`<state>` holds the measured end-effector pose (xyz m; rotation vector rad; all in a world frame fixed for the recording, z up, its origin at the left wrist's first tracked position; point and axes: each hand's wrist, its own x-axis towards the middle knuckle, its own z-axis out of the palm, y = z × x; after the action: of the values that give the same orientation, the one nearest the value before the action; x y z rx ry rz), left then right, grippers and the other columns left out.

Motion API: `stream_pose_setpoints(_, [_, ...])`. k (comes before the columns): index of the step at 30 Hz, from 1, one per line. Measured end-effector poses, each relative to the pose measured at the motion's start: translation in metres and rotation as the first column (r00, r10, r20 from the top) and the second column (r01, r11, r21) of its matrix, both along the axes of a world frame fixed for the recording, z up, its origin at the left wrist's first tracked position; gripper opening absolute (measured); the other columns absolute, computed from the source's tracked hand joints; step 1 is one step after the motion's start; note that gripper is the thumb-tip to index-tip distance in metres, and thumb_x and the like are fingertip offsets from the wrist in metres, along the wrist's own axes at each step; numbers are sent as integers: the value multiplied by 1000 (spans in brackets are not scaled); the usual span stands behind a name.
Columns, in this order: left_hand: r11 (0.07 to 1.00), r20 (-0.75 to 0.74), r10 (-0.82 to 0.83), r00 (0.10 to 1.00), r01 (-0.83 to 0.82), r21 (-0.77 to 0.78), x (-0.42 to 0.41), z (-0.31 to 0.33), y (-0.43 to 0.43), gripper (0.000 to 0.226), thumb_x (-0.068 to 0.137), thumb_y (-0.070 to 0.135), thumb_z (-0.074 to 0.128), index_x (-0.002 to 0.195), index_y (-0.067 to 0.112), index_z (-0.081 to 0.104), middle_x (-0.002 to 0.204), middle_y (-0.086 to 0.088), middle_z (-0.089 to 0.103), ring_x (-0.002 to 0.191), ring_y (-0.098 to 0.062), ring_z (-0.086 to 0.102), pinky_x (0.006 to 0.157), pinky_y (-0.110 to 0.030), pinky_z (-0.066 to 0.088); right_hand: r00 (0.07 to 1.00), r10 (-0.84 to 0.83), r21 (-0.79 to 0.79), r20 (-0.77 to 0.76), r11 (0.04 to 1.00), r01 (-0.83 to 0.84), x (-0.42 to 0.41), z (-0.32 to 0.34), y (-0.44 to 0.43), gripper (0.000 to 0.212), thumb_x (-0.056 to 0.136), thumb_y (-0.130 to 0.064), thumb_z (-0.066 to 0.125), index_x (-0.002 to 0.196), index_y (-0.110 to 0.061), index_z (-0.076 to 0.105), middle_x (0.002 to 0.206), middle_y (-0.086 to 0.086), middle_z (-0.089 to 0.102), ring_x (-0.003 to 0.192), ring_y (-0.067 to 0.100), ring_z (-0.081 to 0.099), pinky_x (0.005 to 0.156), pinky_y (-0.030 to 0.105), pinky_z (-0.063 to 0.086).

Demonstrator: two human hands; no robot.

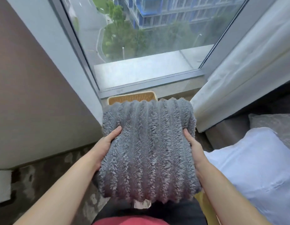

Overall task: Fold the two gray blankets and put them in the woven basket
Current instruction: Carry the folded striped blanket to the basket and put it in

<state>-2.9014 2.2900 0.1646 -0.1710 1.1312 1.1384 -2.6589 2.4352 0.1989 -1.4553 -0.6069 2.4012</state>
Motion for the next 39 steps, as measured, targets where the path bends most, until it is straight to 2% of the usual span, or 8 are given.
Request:
stream_pose_setpoints(4, [1000, -11, -15, 1000, 15, -17, -19, -12, 64, 77, 55, 52, 86, 118, 12, 68, 119, -14, 67, 108, -32, 65, 93, -44, 50, 1000, 1, -14, 18, 1000, -1, -20, -16, 68, 49, 74, -52, 63, 94, -10, 78, 105, 19, 72, 90, 35, 71, 68, 41, 58])
stream_pose_setpoints(10, [978, -287, 185, 940, -205, -43, -58, -61, 148, 72, 63, 50, 80, 122, 13, 64, 116, -14, 69, 104, -32, 67, 87, -41, 53, 993, 115, -59, 24, 992, -113, -84, -91, 186, 50, 74, -53, 61, 97, -11, 78, 104, 18, 72, 92, 37, 70, 71, 42, 56])
stream_pose_setpoints(17, [968, -506, 178, 844, -244, -66, -131, -183, 245, 89, 49, 64, 81, 123, 17, 61, 109, -5, 72, 95, -22, 70, 76, -33, 55, 994, 98, -163, -55, 981, -106, -161, -234, 285, 48, 70, -53, 60, 84, -11, 80, 92, 14, 75, 81, 32, 72, 61, 40, 58])
stream_pose_setpoints(21, [976, -532, 138, 835, -207, -73, -174, -293, 272, 100, 43, 70, 82, 125, 17, 60, 111, -4, 72, 99, -22, 69, 79, -34, 56, 991, 86, -182, -100, 978, -104, -198, -336, 306, 50, 48, -47, 84, 82, -9, 80, 88, 15, 75, 77, 32, 73, 59, 42, 59])
stream_pose_setpoints(24, [975, -503, 122, 856, -199, -103, -190, -383, 277, 85, 51, 64, 80, 124, 24, 60, 118, -1, 69, 107, -21, 66, 93, -40, 49, 999, 35, -162, 15, 986, -32, -222, -420, 307, 30, 72, -44, 66, 72, -18, 80, 82, 10, 75, 70, 26, 73, 55, 37, 59])
stream_pose_setpoints(27, [961, -487, 86, 869, -201, -190, -187, -455, 265, 62, 57, 56, 75, 112, 32, 64, 118, 4, 69, 105, -15, 66, 94, -38, 49, 981, -7, -192, 192, 980, 44, -231, -498, 295, 47, 93, -38, 45, 66, -19, 79, 74, 8, 74, 59, 23, 71, 47, 31, 56])
stream_pose_setpoints(31, [881, -461, -2, 888, -216, -420, -171, -511, 244, 87, 61, 73, 67, 133, 25, 54, 127, 12, 56, 121, -15, 55, 99, -29, 37, 965, 114, -140, 238, 987, -82, -243, -559, 286, 49, 95, -38, 49, 60, -18, 78, 68, 5, 74, 56, 19, 71, 44, 26, 54])
stream_pose_setpoints(39, [898, -544, 123, 830, -327, -296, -175, -546, 252, 45, 70, 61, 70, 108, 37, 62, 103, 23, 68, 85, 11, 65, 68, -10, 50, 973, 74, -112, 220, 992, -51, -241, -605, 295, 47, 96, -36, 41, 72, -24, 80, 78, -1, 75, 68, 14, 73, 54, 23, 56])
